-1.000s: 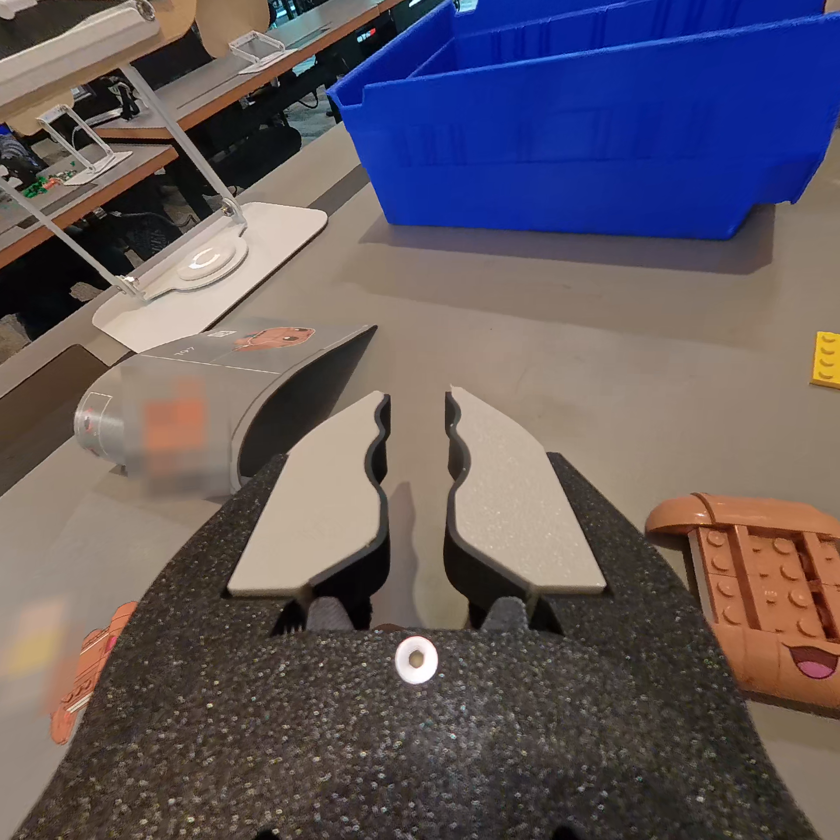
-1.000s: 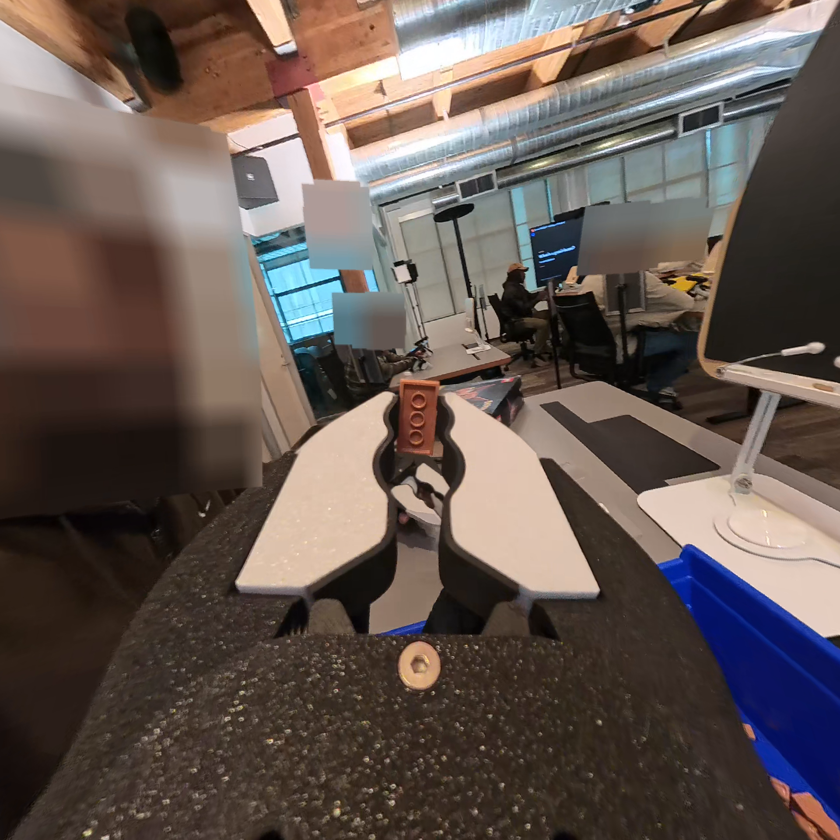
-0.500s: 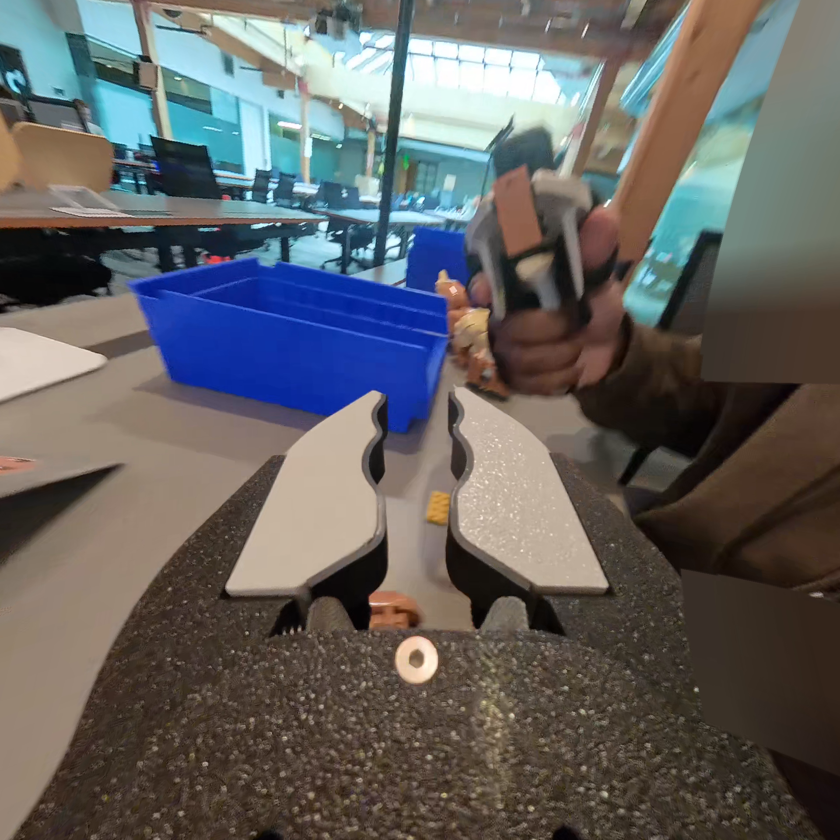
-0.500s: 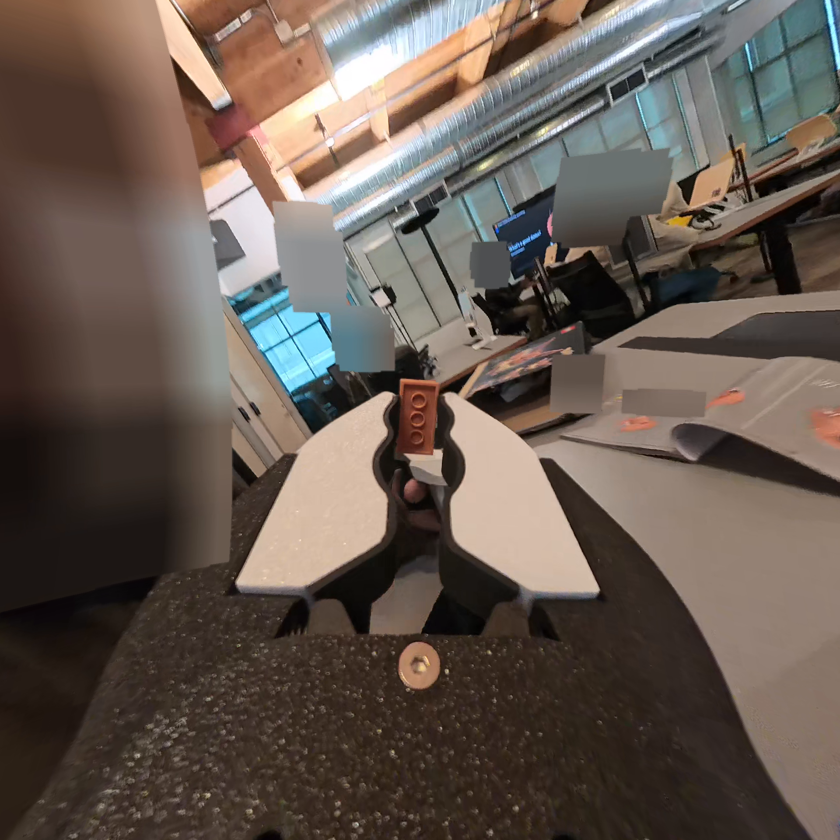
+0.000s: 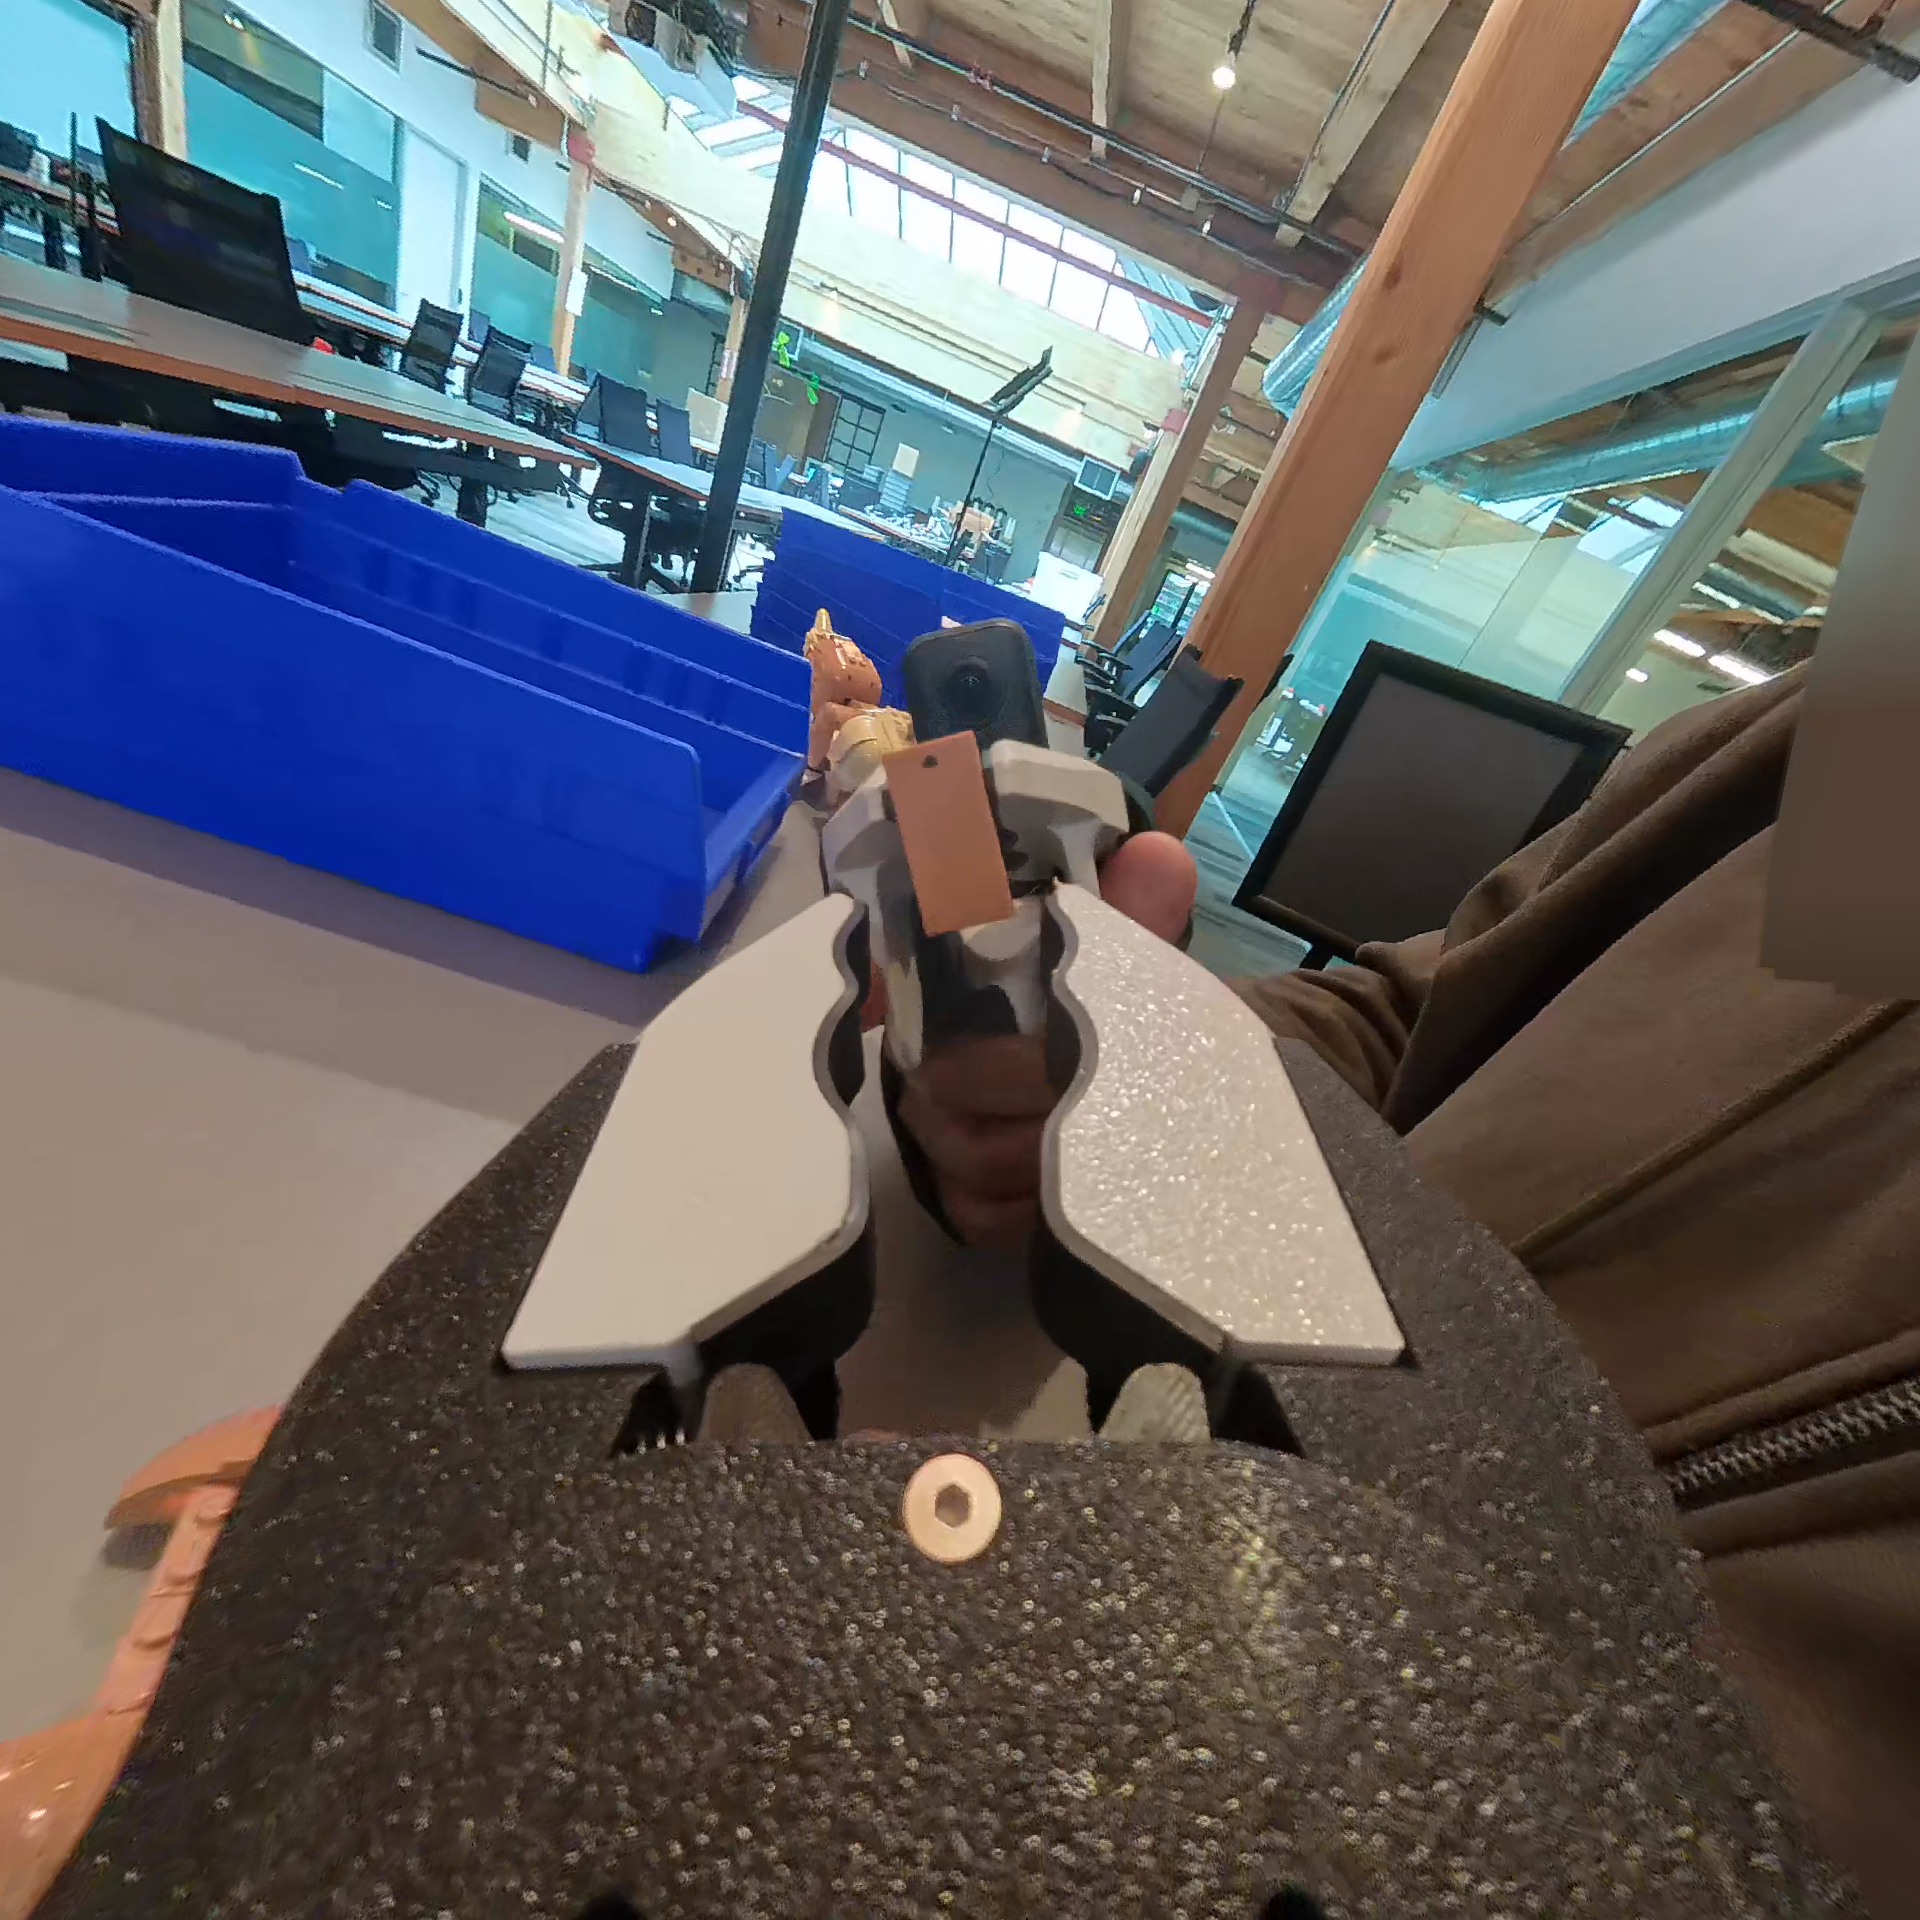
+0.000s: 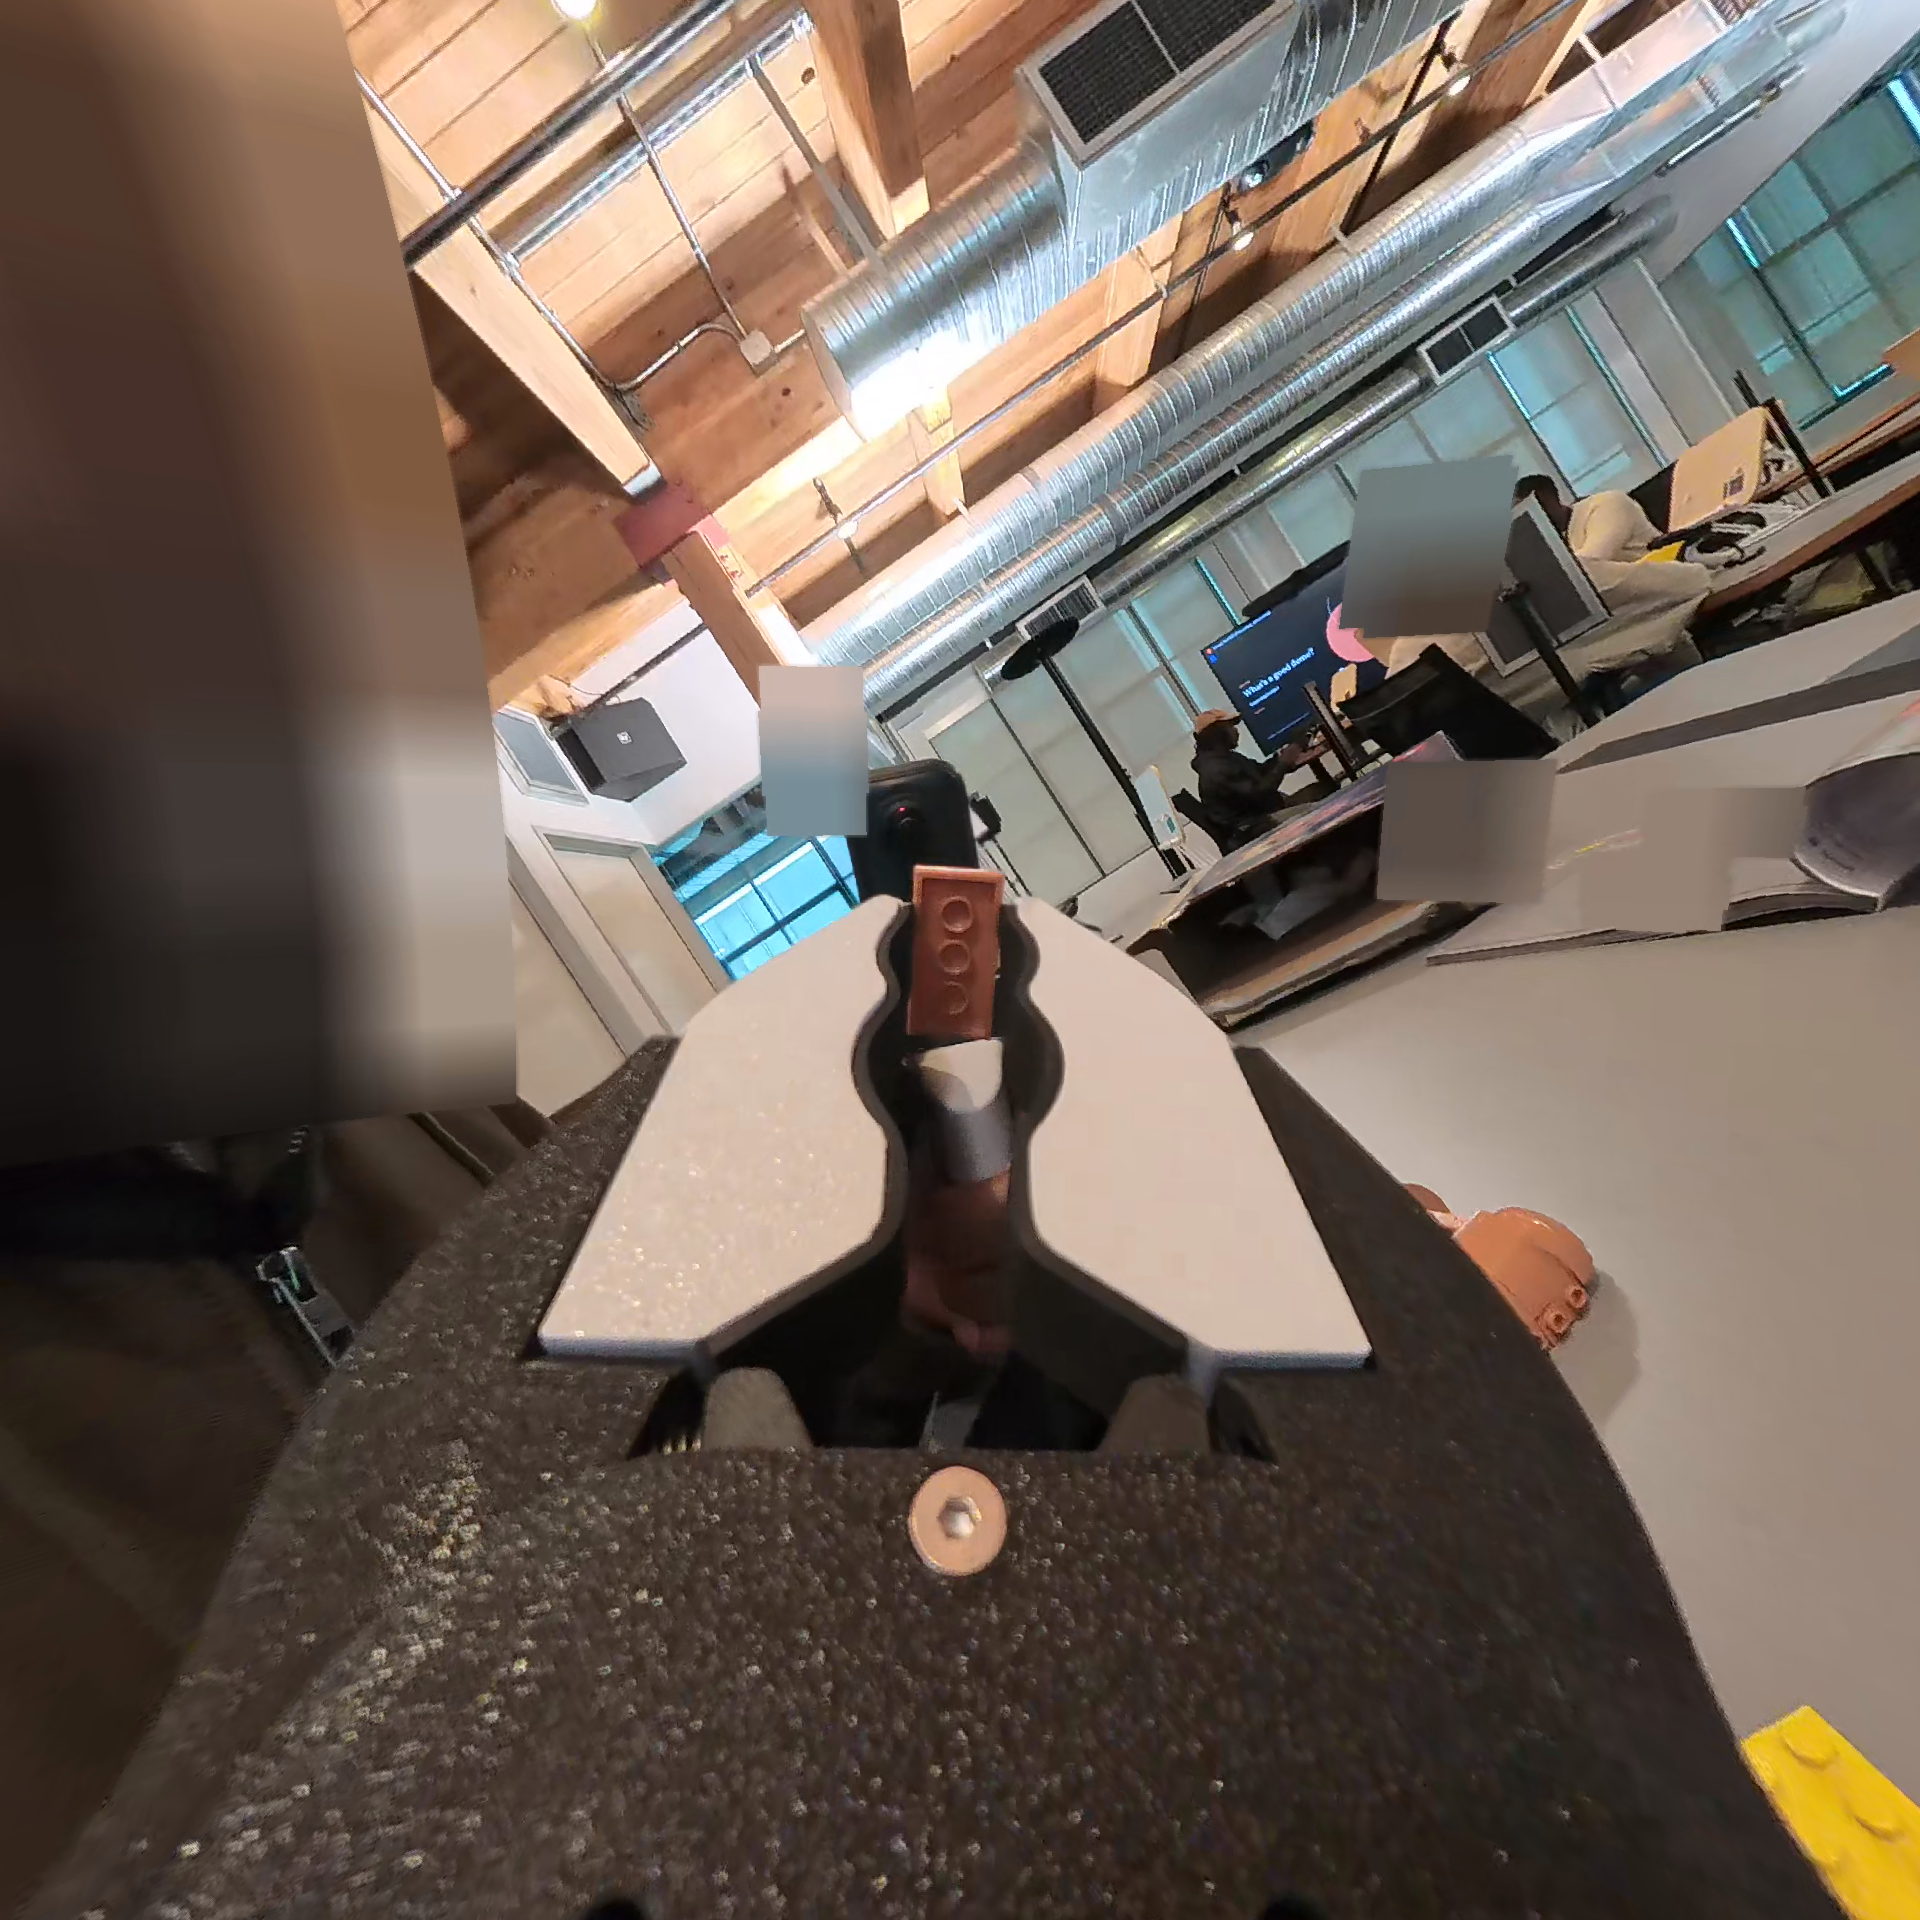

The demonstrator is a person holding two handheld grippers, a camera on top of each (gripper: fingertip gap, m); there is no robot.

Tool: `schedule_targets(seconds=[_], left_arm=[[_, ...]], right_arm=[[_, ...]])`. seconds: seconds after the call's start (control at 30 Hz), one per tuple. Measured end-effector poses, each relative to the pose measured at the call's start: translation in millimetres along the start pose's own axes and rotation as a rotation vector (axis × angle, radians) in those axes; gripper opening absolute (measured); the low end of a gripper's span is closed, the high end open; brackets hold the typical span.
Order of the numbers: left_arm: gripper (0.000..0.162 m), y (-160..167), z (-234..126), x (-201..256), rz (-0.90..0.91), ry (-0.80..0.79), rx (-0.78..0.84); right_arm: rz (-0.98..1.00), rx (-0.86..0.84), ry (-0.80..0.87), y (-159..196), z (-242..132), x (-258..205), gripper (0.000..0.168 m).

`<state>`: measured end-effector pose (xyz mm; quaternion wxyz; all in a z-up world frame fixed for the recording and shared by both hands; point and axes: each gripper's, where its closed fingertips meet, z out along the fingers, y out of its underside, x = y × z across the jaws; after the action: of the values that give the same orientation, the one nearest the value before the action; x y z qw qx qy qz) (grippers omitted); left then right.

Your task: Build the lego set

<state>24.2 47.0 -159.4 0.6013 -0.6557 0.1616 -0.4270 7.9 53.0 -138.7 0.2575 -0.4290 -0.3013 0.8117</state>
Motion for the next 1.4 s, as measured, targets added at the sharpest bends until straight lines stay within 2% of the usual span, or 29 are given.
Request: schedule_targets(seconds=[0.13,0.23,0.43,0.57,0.77,0.93,1.2,1.4], left_arm=[[0.028,4.7,2.3,-1.2,-0.030,-0.015,-0.009],[0.017,4.1,-0.1,-1.0,-0.056,-0.006,0.005],[0.017,11.8,-5.5,-5.4,-0.042,-0.027,-0.038],[0.017,18.8,-27.0,-16.6,0.025,-0.115,-0.115],[0.017,43.1,-78.5,-33.9,0.156,-0.242,-0.332],[0.017,58.8,-90.6,-39.9,0.221,-0.251,-0.475],[0.017,71.0,-87.2,-46.4,0.248,-0.247,-0.553],[0.017,69.9,-83.3,-51.6,0.278,-0.244,-0.529]], right_arm=[[-0.005,-0.007,0.001,4.2,0.6,1.8,0.015],[-0.004,-0.013,0.006,6.7,0.0,3.9,0.015],[-0.024,-0.103,0.042,15.4,-2.2,8.6,0.017],[-0.120,-0.275,0.144,20.3,-17.1,20.8,0.036],[-0.372,-0.683,0.400,27.5,-71.7,66.2,0.039],[-0.464,-0.950,0.496,46.1,-99.3,94.5,0.038],[-0.496,-1.068,0.512,56.0,-103.5,107.9,0.033],[-0.493,-1.135,0.515,63.9,-106.9,111.2,0.032]])
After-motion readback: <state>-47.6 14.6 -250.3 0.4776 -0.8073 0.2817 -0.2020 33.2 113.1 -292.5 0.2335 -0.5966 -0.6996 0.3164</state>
